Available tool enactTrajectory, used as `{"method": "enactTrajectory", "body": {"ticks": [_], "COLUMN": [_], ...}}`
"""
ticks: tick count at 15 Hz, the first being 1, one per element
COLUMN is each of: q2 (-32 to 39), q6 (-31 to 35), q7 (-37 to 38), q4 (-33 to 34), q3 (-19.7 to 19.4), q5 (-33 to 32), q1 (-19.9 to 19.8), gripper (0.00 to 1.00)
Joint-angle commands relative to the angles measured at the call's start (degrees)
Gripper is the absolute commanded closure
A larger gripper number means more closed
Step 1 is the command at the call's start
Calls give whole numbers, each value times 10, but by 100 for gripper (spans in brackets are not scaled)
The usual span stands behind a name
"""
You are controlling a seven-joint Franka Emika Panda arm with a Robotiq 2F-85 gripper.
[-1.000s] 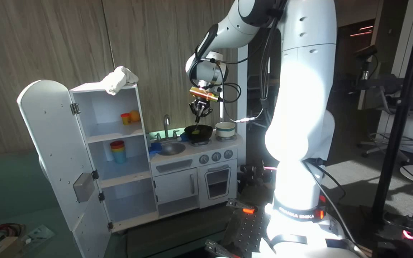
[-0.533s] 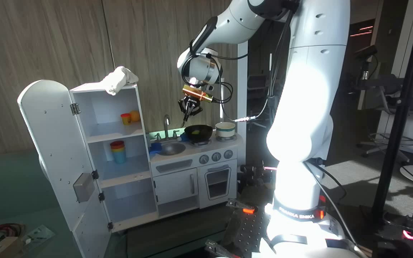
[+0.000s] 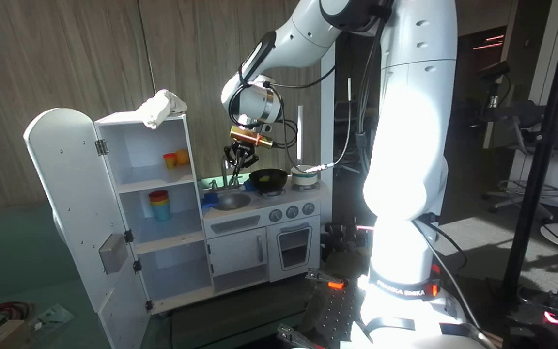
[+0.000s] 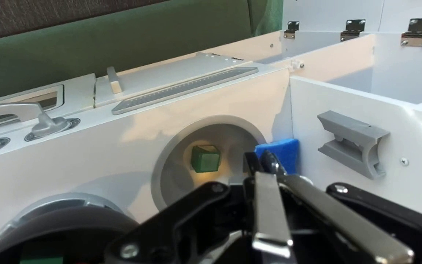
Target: Put the plastic fruits in the bowl, then use the spoon to move them around
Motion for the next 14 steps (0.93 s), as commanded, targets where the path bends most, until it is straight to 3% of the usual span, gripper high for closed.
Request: {"method": "enactTrajectory", "body": {"ticks": [1, 7, 14], "q2": [63, 145, 196], "q6": [-13, -39, -57], "q7": [10, 6, 6], "q4": [59, 120, 142], "q3": [0, 5, 12], "q5": [1, 8, 12], "q1": [-7, -24, -34], "gripper": [98, 98, 98]}}
